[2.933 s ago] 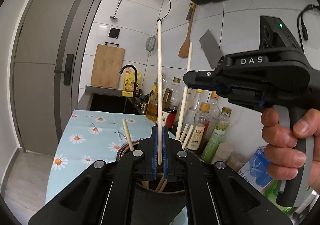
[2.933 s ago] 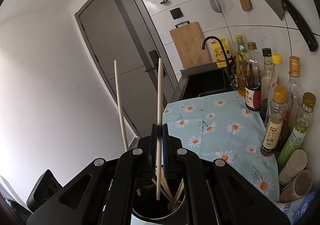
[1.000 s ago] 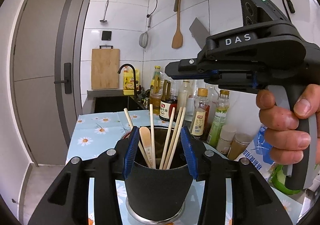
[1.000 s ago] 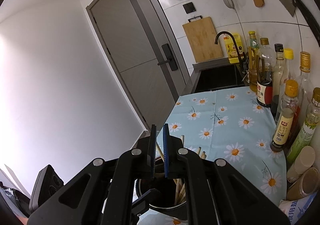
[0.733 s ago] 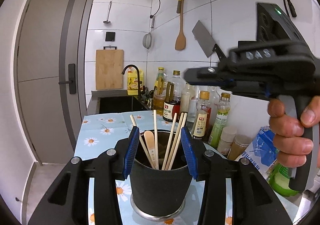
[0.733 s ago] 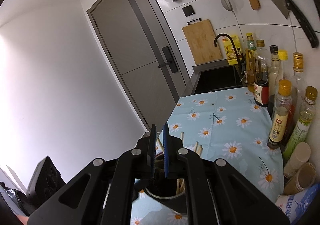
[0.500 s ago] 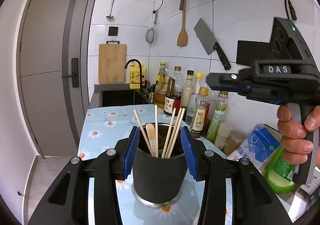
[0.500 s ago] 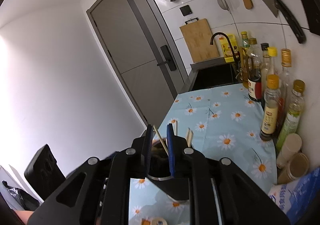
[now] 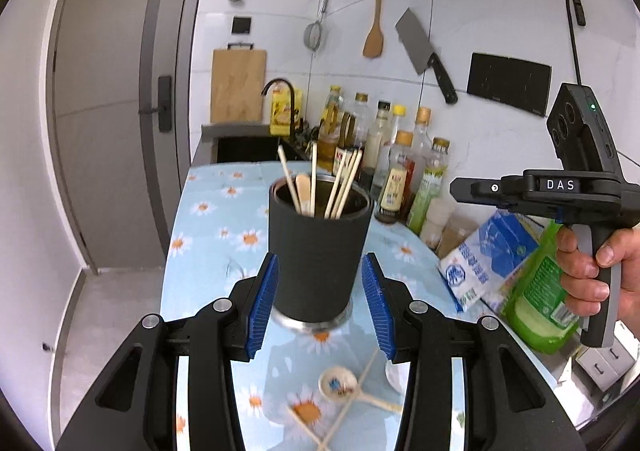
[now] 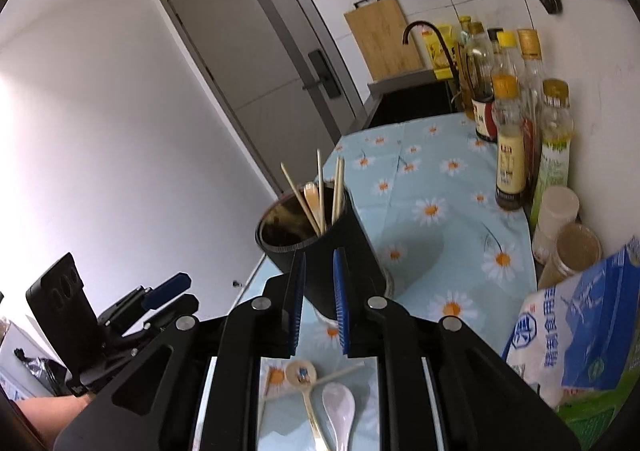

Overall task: Organize utensils
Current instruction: 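Withdraw both open grippers from the holder and move them over the table items, then grasp a bamboo chopstick with the left gripper while the right gripper approaches the white spoon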

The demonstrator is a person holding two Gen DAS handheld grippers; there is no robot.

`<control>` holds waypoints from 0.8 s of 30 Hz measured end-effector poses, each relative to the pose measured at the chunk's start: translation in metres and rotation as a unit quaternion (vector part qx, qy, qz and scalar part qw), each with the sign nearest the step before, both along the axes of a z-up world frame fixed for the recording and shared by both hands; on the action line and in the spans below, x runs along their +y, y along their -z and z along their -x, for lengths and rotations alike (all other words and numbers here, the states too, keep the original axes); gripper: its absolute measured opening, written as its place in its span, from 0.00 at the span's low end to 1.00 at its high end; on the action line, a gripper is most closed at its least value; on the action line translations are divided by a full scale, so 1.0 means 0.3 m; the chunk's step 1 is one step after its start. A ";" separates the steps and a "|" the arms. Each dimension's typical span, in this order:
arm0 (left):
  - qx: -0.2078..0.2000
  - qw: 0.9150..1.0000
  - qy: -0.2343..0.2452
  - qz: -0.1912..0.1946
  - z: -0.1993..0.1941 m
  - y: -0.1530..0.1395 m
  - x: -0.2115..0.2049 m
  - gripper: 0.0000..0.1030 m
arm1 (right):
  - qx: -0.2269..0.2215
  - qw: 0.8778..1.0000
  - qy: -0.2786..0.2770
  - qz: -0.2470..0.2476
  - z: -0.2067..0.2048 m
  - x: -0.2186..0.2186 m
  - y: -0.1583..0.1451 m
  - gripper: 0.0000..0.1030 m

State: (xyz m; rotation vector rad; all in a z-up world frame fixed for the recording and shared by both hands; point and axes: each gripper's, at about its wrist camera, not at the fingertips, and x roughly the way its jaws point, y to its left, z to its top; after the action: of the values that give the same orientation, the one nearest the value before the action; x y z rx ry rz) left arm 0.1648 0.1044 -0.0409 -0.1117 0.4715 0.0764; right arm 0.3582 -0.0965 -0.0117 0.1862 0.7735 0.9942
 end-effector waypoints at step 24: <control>0.298 0.943 0.147 -0.007 -0.128 0.343 -0.079 0.37 | 0.103 0.992 -0.012 0.077 0.162 -0.132 0.333 0.15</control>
State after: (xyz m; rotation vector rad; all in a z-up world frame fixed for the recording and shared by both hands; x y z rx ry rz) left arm 0.2033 0.0805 -0.1439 -0.0001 1.0880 -0.1875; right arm 0.3096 -0.1361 -0.1116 0.1476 1.0403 0.9420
